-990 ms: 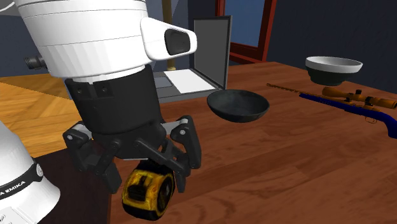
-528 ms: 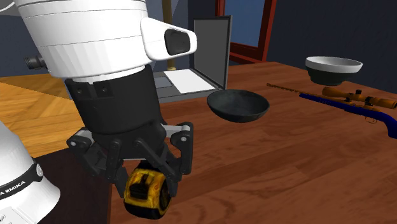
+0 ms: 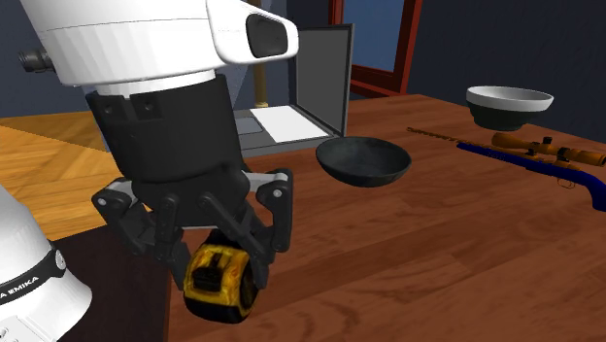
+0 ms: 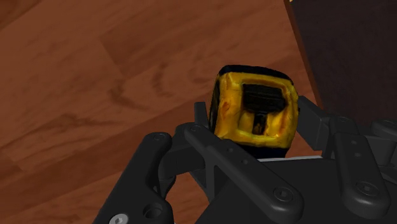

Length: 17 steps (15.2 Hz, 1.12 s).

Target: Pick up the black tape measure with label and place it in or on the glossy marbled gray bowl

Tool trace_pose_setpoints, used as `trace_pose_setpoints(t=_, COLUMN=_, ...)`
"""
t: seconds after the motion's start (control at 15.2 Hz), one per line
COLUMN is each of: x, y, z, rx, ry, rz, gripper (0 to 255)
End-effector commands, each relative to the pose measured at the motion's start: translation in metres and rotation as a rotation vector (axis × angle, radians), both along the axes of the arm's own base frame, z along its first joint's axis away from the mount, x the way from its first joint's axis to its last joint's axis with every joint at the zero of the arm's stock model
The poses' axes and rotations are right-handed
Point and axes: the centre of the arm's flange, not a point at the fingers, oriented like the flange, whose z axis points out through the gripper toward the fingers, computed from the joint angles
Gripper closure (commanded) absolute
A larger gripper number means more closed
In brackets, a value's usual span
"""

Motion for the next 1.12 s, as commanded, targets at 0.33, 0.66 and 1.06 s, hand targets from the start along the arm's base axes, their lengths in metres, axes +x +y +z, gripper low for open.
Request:
trace_pose_setpoints(t=0.33, x=0.001, y=-0.001, z=0.037, rx=0.0, ry=0.0, rz=0.0, gripper=255)
trace_pose_setpoints(t=0.66, x=0.001, y=-0.001, z=0.064, rx=0.0, ry=0.0, rz=0.0, gripper=255)
trace_pose_setpoints(t=1.06, x=0.001, y=-0.001, z=0.095, rx=0.0, ry=0.0, rz=0.0, gripper=255)
